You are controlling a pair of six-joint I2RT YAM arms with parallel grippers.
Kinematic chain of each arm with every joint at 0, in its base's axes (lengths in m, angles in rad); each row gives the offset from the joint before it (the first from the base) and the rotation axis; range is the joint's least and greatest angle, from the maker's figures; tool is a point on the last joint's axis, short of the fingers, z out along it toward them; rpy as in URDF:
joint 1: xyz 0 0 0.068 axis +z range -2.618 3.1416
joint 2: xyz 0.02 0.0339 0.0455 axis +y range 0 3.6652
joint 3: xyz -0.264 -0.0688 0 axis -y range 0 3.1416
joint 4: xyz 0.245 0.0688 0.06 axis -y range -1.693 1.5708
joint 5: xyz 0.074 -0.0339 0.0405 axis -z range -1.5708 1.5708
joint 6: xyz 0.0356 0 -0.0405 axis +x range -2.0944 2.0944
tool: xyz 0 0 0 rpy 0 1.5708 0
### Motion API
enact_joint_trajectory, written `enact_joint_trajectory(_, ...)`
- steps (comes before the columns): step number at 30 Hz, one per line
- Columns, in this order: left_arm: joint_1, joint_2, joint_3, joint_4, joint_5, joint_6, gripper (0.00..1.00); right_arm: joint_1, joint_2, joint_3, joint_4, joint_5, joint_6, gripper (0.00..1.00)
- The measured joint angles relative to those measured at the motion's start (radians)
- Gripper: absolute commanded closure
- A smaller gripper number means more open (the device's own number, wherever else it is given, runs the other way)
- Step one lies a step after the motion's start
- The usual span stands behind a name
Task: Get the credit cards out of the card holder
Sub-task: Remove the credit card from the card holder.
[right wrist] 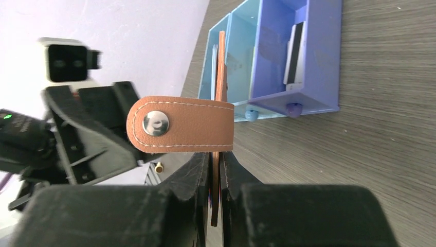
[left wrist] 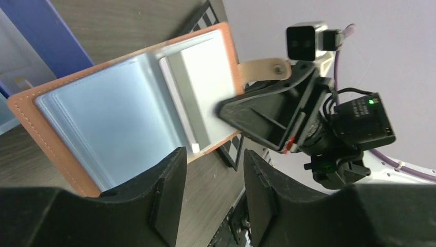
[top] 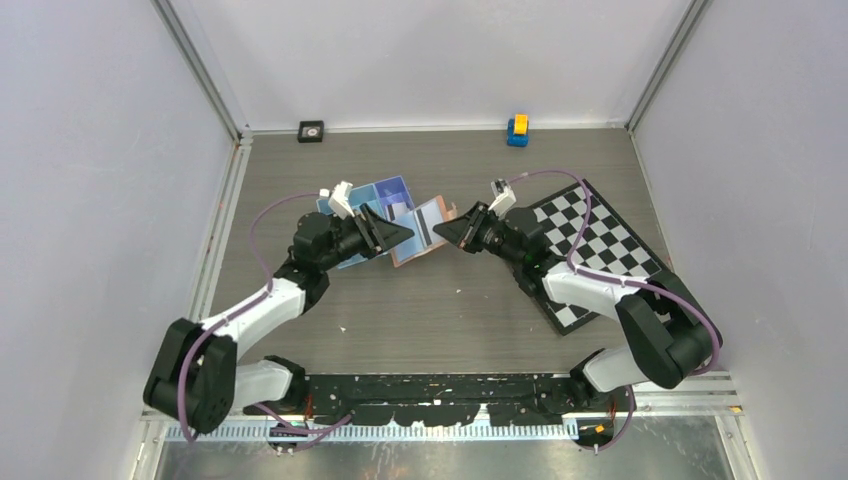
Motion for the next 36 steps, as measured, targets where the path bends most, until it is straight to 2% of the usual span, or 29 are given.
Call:
enact_joint_trajectory(7, 0.000, 0.121, 0.000, 0.127, 0.073, -0.108, 0.53, 0.000, 0.003, -0.019, 0.135, -0.029, 0.053, 0.91)
enact_joint_trajectory(19, 0.019, 0.133, -0.016, 0.300, 0.115, -0.207, 0.59, 0.000, 0.061, -0.030, 0.288, -0.087, 0.126, 0.91)
enact_joint_trajectory(28, 0.053, 0.102, -0.036, 0.236, 0.083, -0.196, 0.56, 0.000, 0.063, -0.035, 0.307, -0.089, 0.133, 0.91)
enact_joint_trajectory(36, 0.053, 0.108, -0.036, 0.262, 0.091, -0.208, 0.58, 0.014, 0.064, -0.035, 0.312, -0.098, 0.133, 0.91)
